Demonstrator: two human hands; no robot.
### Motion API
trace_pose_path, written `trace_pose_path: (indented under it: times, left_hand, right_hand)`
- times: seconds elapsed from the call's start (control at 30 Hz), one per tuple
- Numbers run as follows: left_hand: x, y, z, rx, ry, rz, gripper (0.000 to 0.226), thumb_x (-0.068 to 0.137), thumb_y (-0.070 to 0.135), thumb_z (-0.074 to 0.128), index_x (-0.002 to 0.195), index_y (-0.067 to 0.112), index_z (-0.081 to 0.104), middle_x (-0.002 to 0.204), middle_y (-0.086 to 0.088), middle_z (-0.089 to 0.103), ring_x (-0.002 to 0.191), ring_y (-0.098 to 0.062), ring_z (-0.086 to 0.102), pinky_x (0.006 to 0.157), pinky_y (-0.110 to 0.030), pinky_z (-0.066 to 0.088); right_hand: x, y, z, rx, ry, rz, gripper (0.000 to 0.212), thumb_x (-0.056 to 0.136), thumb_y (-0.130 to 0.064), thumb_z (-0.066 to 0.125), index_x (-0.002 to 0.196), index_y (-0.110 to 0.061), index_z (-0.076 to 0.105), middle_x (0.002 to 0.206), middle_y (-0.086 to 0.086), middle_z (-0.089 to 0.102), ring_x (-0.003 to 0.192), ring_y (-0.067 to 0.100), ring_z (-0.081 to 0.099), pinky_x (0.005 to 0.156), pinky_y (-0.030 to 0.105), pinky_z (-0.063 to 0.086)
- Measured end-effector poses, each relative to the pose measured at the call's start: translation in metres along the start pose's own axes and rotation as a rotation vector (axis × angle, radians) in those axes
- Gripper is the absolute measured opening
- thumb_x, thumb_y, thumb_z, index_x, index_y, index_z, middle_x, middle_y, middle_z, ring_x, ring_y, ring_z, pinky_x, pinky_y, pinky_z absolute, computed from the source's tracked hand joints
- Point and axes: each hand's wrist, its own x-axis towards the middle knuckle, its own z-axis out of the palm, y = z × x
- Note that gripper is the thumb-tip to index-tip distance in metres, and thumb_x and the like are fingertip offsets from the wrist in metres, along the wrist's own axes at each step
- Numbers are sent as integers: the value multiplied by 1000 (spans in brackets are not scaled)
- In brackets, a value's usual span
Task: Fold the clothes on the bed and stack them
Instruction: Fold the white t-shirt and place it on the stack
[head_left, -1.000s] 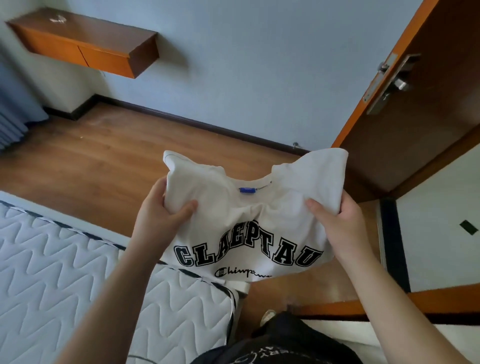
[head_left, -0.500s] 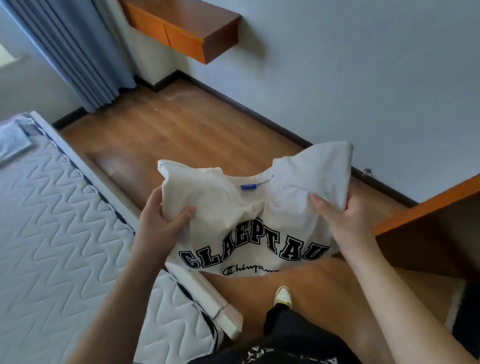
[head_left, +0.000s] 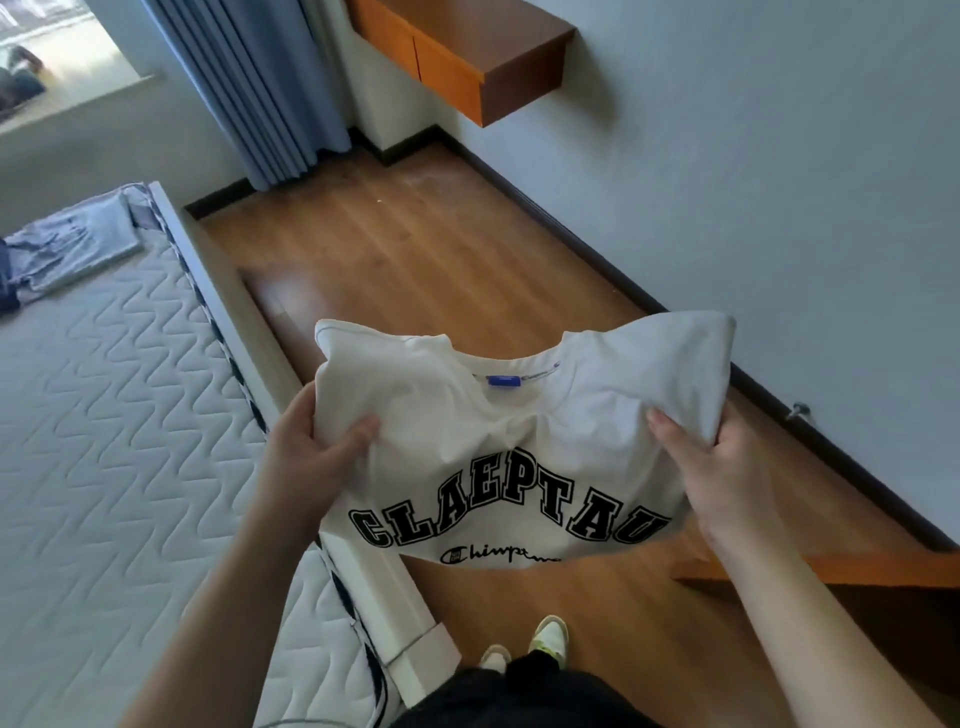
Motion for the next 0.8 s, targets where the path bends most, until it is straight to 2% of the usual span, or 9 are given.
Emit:
trace_pose_path:
  times: [0.1,0.23,0.33,0.43,0.53,0.63,0.73,0.8]
  left_hand:
    - [5,-4,-10,-73,22,-36,40,69,38,78,107,33,68,102,1,74,95,-22,71,78,-44,58]
    - [13,-9,-25,-120,108,-85,36,70,32,79,105,32,69,99,2,75,91,-20,72,71,-33,56]
    - [28,-10,-42,-123,172,-109,34,69,33,78,102,37,70,97,5,75,87,-17,72,68,-33,56]
    - [53,-7,-63,-138,209,-105,36,69,33,78,104,39,69,98,6,75,87,-15,72,69,-34,56]
    - [85,-7,-88,-149,245,-77,43,70,32,77,111,35,67,101,5,75,90,-15,72,69,-30,55]
    - [120,-3,-114,-205,299,-70,39,69,29,78,107,34,68,100,3,75,90,-17,72,70,-31,54]
    - [154,4,-143,-218,334,-50,39,70,28,77,108,33,68,99,4,75,89,-15,72,67,-27,54]
    - [176,11,-160,-216,353,-34,42,70,29,76,111,31,67,101,3,74,91,-18,71,71,-31,54]
  right_hand:
    - [18,-4,18,-18,-51,-27,20,76,-49,80,91,-45,68,93,-16,73,83,0,68,69,29,52]
    - [41,-18,43,-11,-127,-52,18,77,-45,79,92,-45,68,95,-13,74,86,3,70,73,32,54]
    - [63,-32,69,-13,-193,-66,23,74,-49,79,93,-42,69,95,-9,75,88,8,71,77,36,56]
    - [90,-43,104,-8,-227,-90,31,66,-57,79,92,-41,71,91,-10,75,84,7,71,74,34,55]
    - [123,-55,148,-17,-265,-116,36,65,-59,79,95,-41,70,92,-11,75,84,6,71,72,34,54]
    - [157,-73,199,-5,-296,-139,44,62,-66,80,96,-40,71,93,-10,75,86,8,72,78,37,55]
    - [183,-95,249,10,-322,-173,55,58,-69,79,101,-37,70,98,-9,75,92,10,71,78,34,55]
    - [198,-107,276,37,-336,-196,52,61,-63,81,104,-35,70,100,-8,75,93,10,71,74,26,57]
